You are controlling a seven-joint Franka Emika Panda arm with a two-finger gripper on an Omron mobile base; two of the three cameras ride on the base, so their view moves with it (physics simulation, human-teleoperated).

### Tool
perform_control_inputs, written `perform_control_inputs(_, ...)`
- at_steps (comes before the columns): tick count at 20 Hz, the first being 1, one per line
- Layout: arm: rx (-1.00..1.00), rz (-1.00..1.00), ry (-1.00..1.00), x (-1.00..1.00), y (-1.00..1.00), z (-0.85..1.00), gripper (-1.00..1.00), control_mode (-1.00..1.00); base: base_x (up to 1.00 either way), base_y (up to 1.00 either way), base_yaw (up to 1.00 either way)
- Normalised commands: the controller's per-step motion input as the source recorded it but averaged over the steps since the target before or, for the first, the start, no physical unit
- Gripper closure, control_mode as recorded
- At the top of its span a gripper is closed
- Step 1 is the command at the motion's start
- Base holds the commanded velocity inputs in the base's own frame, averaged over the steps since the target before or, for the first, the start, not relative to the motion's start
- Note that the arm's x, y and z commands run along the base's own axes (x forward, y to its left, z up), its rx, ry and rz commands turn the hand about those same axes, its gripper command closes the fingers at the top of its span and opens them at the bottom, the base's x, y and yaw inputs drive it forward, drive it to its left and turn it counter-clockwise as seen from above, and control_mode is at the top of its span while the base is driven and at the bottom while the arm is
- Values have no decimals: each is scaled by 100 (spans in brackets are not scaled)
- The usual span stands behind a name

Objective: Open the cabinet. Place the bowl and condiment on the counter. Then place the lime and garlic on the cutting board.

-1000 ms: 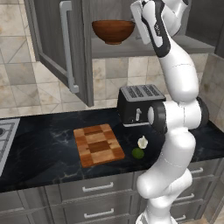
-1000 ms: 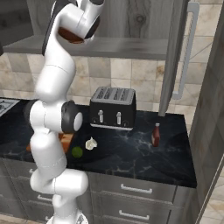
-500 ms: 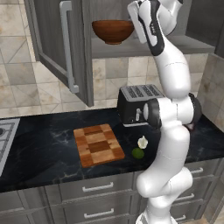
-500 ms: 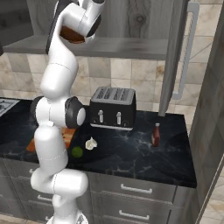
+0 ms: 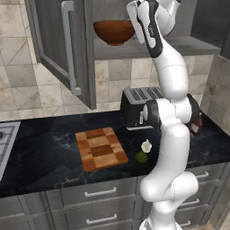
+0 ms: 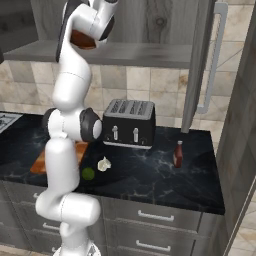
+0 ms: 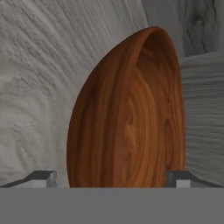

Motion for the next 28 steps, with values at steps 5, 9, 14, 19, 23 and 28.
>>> perform_control_inputs(5, 0, 0, 10, 15, 10, -10, -100, -100, 0, 0, 0)
perform_control_inputs(9, 0, 0, 13, 7, 8, -23, -100, -100, 0, 0, 0)
perform_control_inputs(14, -5, 0, 15, 2, 2, -35, -100, -100, 0, 0, 0)
perform_control_inputs(19, -8, 0, 11, 9, 5, -31, -100, -100, 0, 0, 0)
perform_control_inputs(23, -9, 0, 11, 13, 12, -31, 100, -100, 0, 0, 0)
perform_control_inputs(28, -7, 0, 6, 12, 10, -24, 100, -100, 0, 0, 0)
